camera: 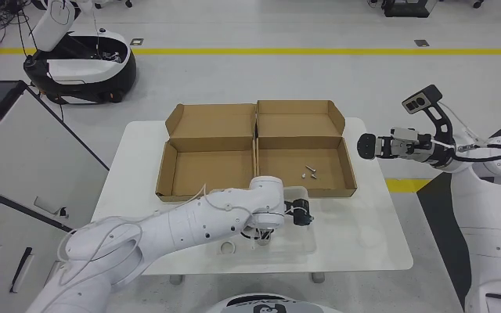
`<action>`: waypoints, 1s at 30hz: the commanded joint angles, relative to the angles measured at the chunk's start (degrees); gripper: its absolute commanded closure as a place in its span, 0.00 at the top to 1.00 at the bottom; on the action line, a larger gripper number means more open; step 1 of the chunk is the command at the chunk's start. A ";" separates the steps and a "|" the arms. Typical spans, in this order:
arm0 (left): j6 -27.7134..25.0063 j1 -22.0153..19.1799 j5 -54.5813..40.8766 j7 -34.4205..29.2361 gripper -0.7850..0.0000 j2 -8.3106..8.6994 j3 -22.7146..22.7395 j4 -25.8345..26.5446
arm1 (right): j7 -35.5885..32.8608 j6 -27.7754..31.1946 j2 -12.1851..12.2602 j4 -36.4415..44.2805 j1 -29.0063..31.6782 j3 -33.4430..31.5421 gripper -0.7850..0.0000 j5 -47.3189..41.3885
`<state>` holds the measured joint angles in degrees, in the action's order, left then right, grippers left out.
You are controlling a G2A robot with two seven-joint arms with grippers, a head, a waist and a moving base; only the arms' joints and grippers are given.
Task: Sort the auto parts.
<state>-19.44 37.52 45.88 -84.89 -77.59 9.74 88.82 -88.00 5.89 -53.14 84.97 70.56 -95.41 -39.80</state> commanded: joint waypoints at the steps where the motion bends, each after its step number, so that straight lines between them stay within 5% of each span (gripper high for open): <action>1: -0.21 0.24 0.10 0.22 0.65 0.12 0.00 -0.05 | 0.00 0.00 0.00 0.00 0.00 0.00 1.00 0.00; 10: -0.66 0.59 0.18 0.66 0.49 0.20 0.00 -0.08 | 0.00 0.00 0.00 0.00 0.00 0.00 1.00 0.00; 30: -1.47 2.13 1.06 1.47 0.34 -0.28 0.00 -1.13 | 0.00 0.00 0.00 0.00 0.00 0.00 1.00 0.00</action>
<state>-20.89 39.67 46.92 -83.45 -77.81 9.74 87.78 -88.00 5.89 -53.14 84.97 70.56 -95.41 -39.80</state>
